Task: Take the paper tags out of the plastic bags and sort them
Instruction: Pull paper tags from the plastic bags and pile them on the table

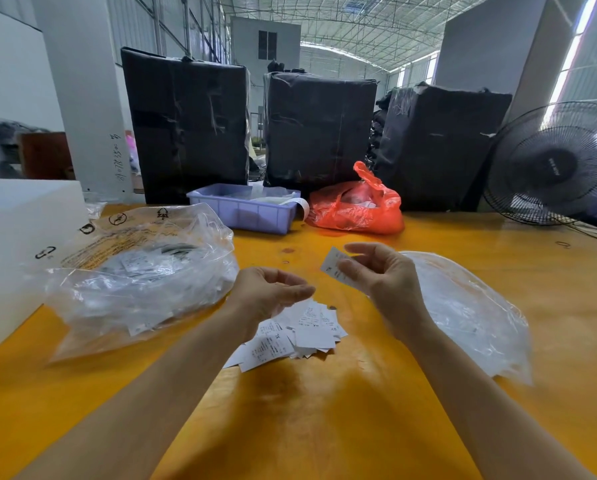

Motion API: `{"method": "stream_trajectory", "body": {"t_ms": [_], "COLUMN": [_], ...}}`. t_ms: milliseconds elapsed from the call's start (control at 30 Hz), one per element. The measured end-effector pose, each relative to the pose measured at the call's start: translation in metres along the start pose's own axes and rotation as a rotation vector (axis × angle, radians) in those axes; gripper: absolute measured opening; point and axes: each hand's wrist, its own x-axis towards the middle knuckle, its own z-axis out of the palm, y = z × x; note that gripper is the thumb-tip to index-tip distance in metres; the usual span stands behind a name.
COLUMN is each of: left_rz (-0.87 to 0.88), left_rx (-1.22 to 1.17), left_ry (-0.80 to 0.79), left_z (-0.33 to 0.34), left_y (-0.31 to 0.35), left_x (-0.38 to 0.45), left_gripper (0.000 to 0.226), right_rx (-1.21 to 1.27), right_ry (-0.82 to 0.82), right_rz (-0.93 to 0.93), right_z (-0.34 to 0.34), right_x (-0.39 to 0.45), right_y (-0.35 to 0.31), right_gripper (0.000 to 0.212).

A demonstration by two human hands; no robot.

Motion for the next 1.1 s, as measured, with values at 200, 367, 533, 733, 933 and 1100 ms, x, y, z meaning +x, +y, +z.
{"method": "stream_trajectory", "body": {"t_ms": [200, 367, 533, 733, 933, 1100], "left_rz": [-0.005, -0.006, -0.015, -0.044, -0.074, -0.072], "left_rx": [0.056, 0.093, 0.1, 0.164, 0.183, 0.237], "left_ry": [-0.044, -0.066, -0.124, -0.17, -0.154, -0.166], "left_z": [0.0026, 0.0036, 0.003, 0.0011, -0.0024, -0.0015], "left_y": [-0.0017, -0.0016, 0.0001, 0.0013, 0.0035, 0.0029], "left_x": [-0.0013, -0.0012, -0.0027, -0.0036, -0.0019, -0.0025], "left_gripper": [0.012, 0.012, 0.011, 0.012, 0.018, 0.021], "right_rx": [-0.128, -0.208, -0.269, -0.264, -0.286, -0.328], "right_ry": [-0.007, -0.009, -0.026, -0.049, -0.19, -0.306], "right_rz": [-0.112, -0.164, -0.194, -0.2, -0.118, -0.031], "right_z": [0.0061, 0.0066, 0.0063, 0.0062, 0.0042, 0.0037], "right_x": [-0.0012, -0.0007, -0.0008, -0.0019, -0.0036, -0.0046], "right_y": [-0.0011, 0.001, 0.0021, 0.0009, -0.0028, -0.0017], "right_gripper": [0.012, 0.015, 0.015, 0.018, 0.018, 0.008]}}
